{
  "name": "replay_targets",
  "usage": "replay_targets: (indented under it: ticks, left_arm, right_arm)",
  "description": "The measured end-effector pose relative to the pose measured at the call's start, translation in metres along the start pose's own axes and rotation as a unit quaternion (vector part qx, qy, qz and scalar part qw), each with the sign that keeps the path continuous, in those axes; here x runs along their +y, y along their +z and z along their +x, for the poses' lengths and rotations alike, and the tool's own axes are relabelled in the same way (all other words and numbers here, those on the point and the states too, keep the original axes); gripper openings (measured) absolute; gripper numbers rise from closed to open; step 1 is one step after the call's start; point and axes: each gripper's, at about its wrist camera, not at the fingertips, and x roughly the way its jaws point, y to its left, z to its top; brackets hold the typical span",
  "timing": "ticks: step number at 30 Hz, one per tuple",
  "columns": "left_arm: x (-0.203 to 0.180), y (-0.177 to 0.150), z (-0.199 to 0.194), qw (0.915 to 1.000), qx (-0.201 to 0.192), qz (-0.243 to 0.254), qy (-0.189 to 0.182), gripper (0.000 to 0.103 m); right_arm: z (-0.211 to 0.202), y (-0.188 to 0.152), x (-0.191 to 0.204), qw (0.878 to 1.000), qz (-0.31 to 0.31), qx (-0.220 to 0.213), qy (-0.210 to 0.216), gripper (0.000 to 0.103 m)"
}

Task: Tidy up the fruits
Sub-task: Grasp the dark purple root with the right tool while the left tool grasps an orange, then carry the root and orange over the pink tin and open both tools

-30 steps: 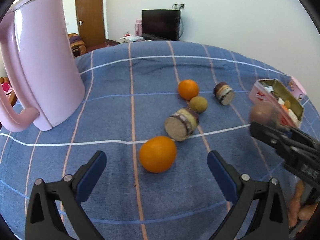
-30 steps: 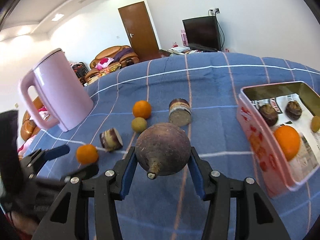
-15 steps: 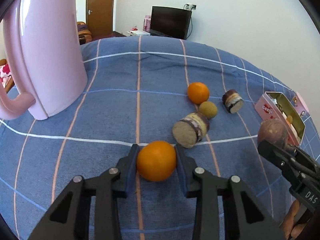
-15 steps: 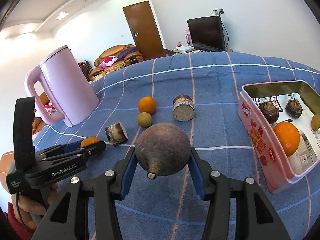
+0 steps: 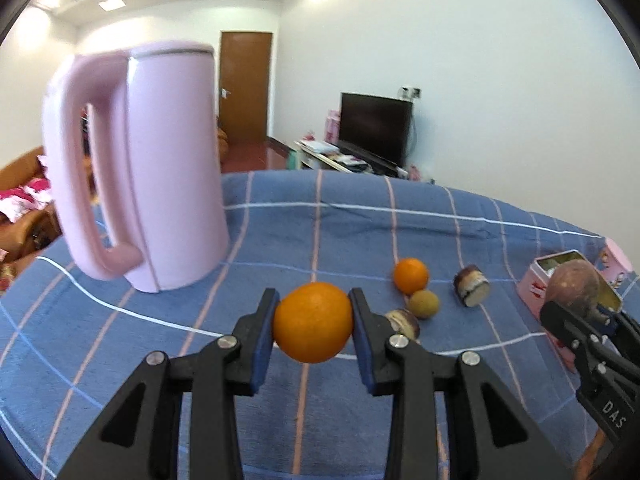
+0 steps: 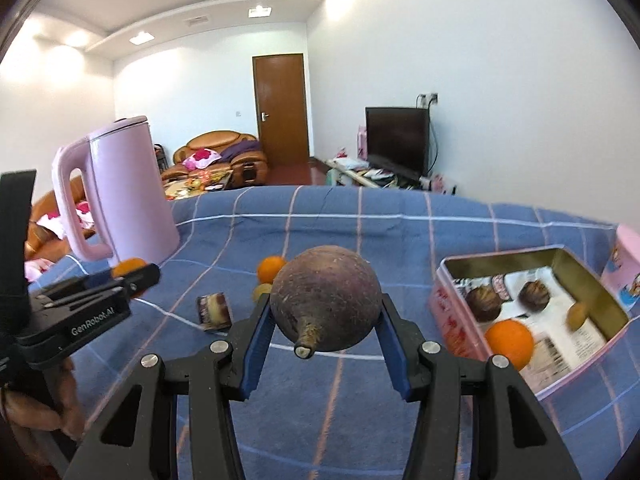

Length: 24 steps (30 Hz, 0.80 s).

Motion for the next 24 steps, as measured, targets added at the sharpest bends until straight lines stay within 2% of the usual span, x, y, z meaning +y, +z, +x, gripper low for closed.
replay_targets:
  ticks: [10,24]
  left_arm:
    - [0.000,-0.004,-0.017,0.9968,-0.041,-0.008,0.068,0.037]
    - [-0.035,-0.013,-0.027,0.9974,-0.036,0.001,0.062,0.037]
  right_arm:
    - [-0.005,0.000,0.010,0.999,-0.035,-0.019,-0.020,0.052]
    - [-0.017,-0.006,-0.012,0.999,-0.038,-0.019,-0.028,0.052]
